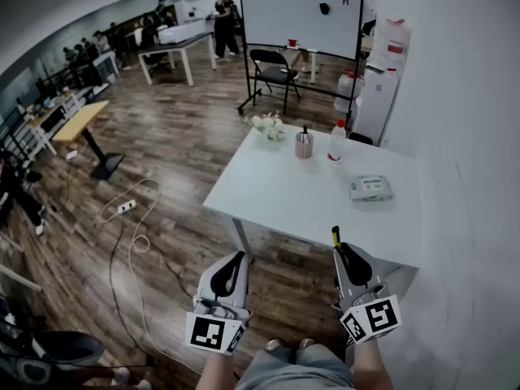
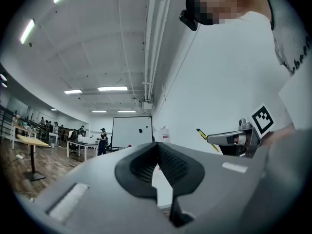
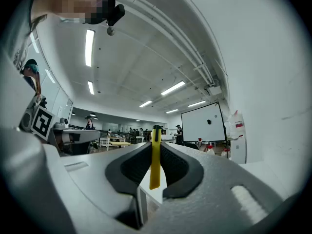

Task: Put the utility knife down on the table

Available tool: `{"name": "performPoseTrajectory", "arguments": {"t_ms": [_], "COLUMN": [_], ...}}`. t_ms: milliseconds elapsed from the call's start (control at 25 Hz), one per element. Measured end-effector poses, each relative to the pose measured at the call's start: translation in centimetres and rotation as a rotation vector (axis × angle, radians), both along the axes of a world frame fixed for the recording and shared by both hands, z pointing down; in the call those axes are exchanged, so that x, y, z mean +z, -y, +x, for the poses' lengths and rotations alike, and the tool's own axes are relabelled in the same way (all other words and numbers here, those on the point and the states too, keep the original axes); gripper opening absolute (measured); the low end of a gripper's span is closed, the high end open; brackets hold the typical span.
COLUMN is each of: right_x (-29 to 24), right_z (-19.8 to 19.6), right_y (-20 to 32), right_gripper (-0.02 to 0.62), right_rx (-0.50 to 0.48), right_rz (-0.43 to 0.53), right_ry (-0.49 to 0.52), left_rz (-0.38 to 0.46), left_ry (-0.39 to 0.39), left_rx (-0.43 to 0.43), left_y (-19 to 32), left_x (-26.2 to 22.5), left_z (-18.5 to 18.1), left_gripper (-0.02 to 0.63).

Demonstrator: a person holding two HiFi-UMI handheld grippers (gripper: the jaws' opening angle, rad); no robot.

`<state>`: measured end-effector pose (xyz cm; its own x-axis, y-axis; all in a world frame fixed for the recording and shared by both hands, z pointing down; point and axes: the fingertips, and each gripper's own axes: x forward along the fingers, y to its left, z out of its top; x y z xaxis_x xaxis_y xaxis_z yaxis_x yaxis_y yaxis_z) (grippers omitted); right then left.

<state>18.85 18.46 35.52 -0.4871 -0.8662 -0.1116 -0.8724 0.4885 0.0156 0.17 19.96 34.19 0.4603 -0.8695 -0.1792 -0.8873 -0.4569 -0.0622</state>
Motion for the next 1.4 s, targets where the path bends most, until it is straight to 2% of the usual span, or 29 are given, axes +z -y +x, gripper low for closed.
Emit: {"name": "performPoseTrajectory", "arguments": {"t_ms": [560,880,1400], "right_x": [-0.6,-1.1,-0.7], "right_z": [-0.8,-2.0,-3.4], "right_y": [0.0,0.0,3.7], "right_gripper": [0.052,0.054,0.054], "right_rx": [-0.004,-0.01,-0.044], "right_rz": [0.008,0.021,0.012], "right_ry": [-0.02,0.018,0.025], "left_rz": [0.008,0.03,0.013], "left_ry": [-0.014,-0.01,-0.022], "left_rx": [0.016,0.021,-0.022], "left_y": [0.6,0.3,3.0], "left_x": [-0.3,-0.7,0.0], "left_z": [-0.1,-1.6,-3.6], "left_gripper": [0.008,0.008,0.008]}}
